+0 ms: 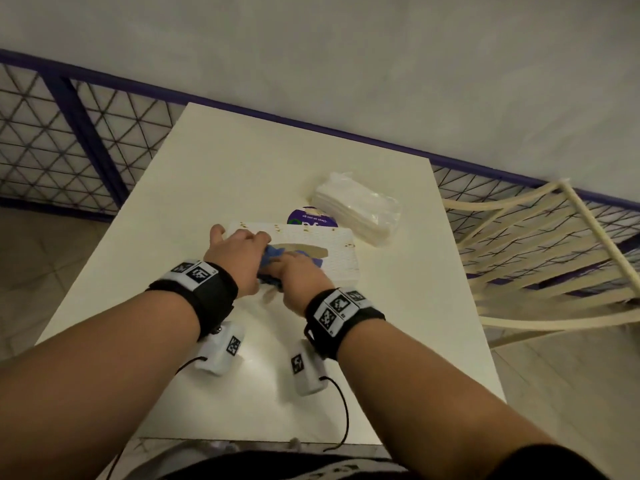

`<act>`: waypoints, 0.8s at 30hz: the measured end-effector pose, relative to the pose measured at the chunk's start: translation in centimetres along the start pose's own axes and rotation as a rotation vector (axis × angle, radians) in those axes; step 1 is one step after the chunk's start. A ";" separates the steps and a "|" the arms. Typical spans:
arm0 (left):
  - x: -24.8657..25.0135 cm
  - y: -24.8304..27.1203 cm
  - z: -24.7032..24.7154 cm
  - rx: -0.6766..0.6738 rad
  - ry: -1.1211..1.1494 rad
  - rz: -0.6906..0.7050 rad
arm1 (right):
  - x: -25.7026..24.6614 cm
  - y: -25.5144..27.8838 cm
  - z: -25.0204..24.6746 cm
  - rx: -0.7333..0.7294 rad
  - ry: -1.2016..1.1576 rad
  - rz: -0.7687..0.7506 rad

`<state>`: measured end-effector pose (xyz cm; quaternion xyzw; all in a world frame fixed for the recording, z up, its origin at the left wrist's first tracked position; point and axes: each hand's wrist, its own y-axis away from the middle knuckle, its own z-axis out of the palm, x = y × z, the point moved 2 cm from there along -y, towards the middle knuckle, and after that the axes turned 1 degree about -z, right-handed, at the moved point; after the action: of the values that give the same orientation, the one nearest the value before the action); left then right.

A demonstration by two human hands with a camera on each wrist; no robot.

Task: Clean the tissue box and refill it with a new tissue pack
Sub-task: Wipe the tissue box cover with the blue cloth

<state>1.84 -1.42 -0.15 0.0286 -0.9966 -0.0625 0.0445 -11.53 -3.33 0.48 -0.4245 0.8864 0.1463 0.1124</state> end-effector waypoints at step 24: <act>1.8 -0.5 -0.5 -0.124 -0.149 0.025 | 8.3 4.0 -3.0 -0.075 -0.022 0.453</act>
<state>0.17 -2.10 0.47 0.0087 -0.9917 -0.1255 -0.0275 -20.02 -8.03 1.28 -0.2171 0.9517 0.2053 0.0704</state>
